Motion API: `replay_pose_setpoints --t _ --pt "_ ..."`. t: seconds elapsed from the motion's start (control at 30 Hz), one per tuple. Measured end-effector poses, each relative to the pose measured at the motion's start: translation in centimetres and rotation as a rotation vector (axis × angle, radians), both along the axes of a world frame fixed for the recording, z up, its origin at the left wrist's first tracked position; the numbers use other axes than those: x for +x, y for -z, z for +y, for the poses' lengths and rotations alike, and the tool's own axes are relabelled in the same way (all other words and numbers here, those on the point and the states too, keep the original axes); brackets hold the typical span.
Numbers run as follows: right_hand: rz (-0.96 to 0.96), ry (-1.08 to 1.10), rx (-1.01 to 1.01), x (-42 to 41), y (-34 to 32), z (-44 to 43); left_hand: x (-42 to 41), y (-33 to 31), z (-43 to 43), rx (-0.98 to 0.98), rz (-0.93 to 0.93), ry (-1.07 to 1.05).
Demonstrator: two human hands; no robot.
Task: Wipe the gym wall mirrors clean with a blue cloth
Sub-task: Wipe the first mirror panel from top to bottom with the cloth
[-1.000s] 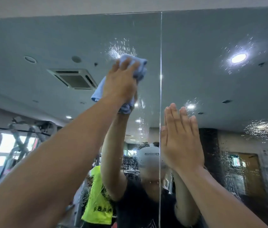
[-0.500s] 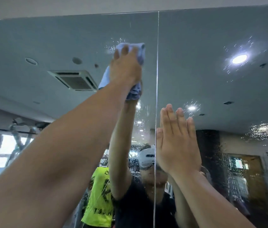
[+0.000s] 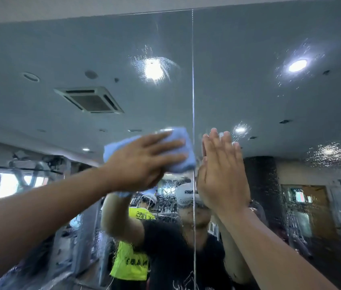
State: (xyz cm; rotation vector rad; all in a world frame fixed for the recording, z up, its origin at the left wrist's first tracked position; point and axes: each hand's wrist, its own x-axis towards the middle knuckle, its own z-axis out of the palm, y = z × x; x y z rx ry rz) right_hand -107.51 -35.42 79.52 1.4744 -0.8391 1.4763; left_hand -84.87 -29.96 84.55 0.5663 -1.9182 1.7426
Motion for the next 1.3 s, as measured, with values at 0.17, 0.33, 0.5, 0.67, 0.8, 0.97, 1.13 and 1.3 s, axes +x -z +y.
replay_pose_setpoints --t 0.17,0.33,0.5,0.67,0.8,0.97,1.13,1.3 --pt "-0.002 0.005 0.005 0.1 0.2 -0.3 2.5 1.6 0.2 0.038 -0.248 -0.138" --pt "0.001 0.039 -0.019 0.2 0.3 -0.4 -0.6 -7.2 -1.0 -0.043 0.000 -0.088" --pt "-0.005 0.074 -0.030 0.0 0.3 -0.2 -5.1 -14.0 0.3 -0.005 0.276 -0.036" --pt "0.003 0.073 -0.033 0.0 0.3 -0.3 -5.9 -15.0 0.5 0.021 0.355 -0.077" --pt "0.001 0.046 -0.019 0.0 0.3 -0.1 -4.4 -12.0 -0.1 -0.050 0.182 -0.016" --pt "0.006 0.008 -0.002 0.0 0.1 -0.2 -1.3 -1.8 -0.2 -0.047 0.093 0.000" --pt "0.009 0.011 0.032 0.0 0.1 -0.1 1.7 7.2 0.1 -0.011 -0.061 -0.061" --pt "0.004 0.012 0.033 0.1 0.1 -0.3 0.9 2.7 -0.9 -0.025 -0.063 -0.053"
